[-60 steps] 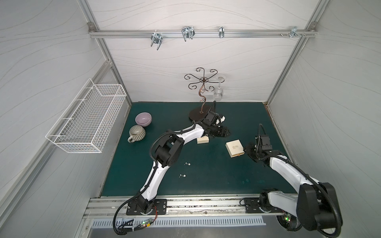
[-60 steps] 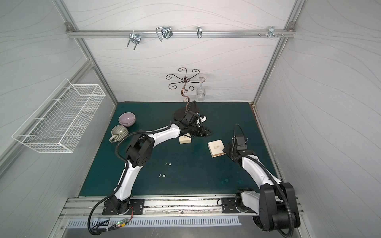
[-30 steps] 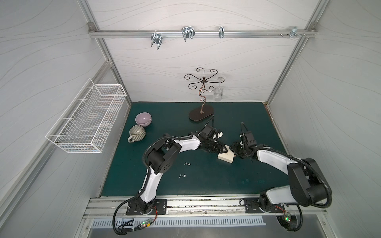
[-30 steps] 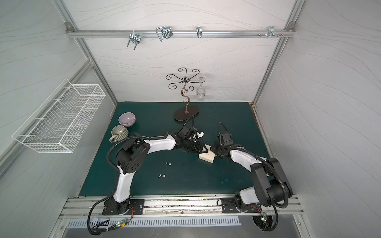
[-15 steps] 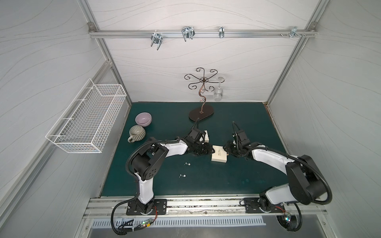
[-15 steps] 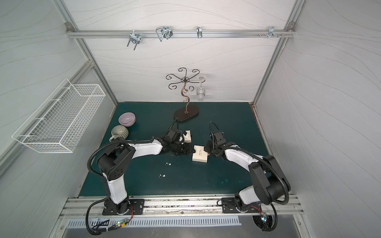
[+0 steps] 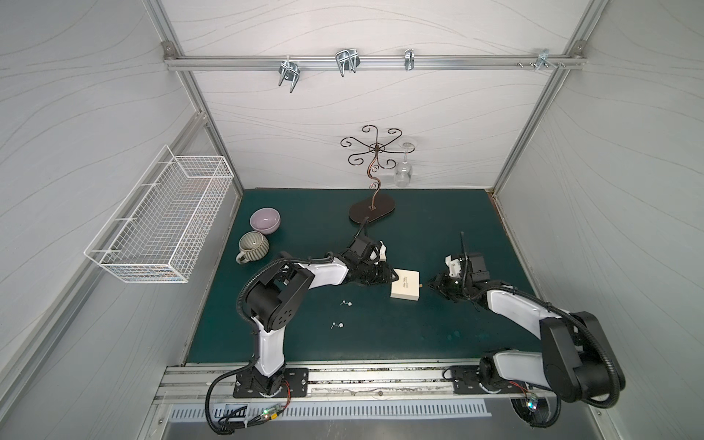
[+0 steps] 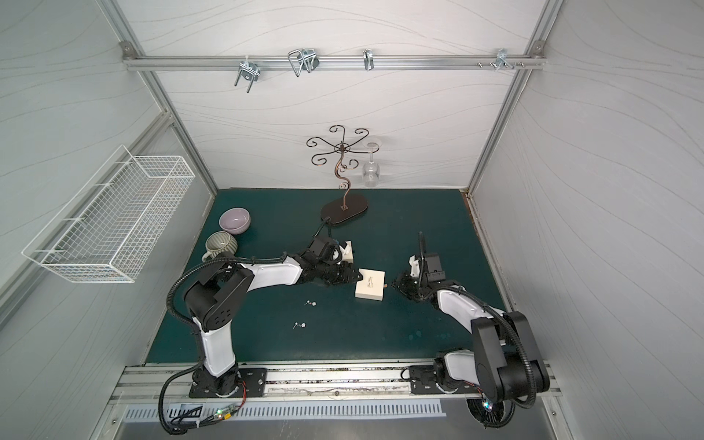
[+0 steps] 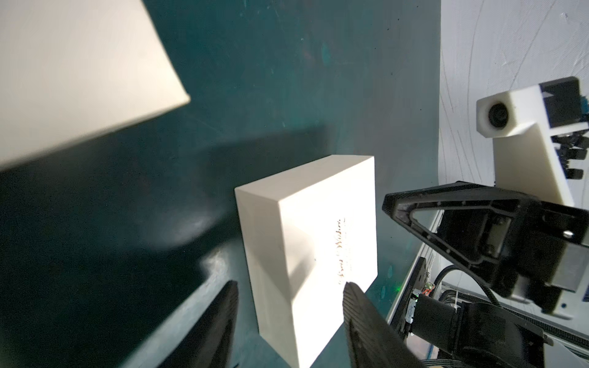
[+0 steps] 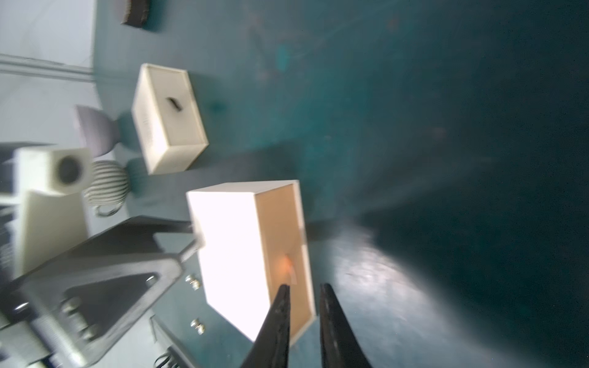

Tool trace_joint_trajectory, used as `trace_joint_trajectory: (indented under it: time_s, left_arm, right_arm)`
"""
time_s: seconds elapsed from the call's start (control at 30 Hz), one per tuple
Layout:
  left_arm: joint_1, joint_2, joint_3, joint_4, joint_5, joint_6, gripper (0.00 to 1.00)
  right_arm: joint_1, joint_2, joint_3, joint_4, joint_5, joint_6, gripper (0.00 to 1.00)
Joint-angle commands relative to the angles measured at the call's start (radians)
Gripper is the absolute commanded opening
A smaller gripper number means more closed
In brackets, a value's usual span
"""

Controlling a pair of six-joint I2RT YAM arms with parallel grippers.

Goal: Place the earrings into the drawer-style jewelry box
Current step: Move the jewelry box to the center of the board, then open the drawer in the jewelry box.

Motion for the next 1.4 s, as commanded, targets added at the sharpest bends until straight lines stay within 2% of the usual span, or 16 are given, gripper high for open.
trace_joint_trajectory:
  time_s: [0.0,0.47,0.77,0.97,1.37]
  left_arm:
    - [0.002,0.022,0.044,0.041,0.024,-0.009,0.56]
    - [-0.004,0.030,0.056,0.040,0.028,-0.009,0.55]
    - [-0.007,0.038,0.067,0.034,0.028,-0.009,0.54]
    - [-0.008,0.044,0.075,0.027,0.028,-0.006,0.54]
    - [-0.013,0.051,0.084,0.024,0.031,-0.008,0.54]
  right_arm:
    - [-0.007,0.027,-0.001,0.071,-0.088,-0.018,0.21]
    - [-0.013,0.123,-0.011,0.143,-0.090,-0.004,0.25]
    - [-0.032,0.123,-0.029,0.179,-0.097,0.007,0.21]
    - [-0.050,0.103,-0.047,0.190,-0.113,0.004,0.22]
    - [-0.041,0.183,-0.049,0.283,-0.173,0.046,0.21]
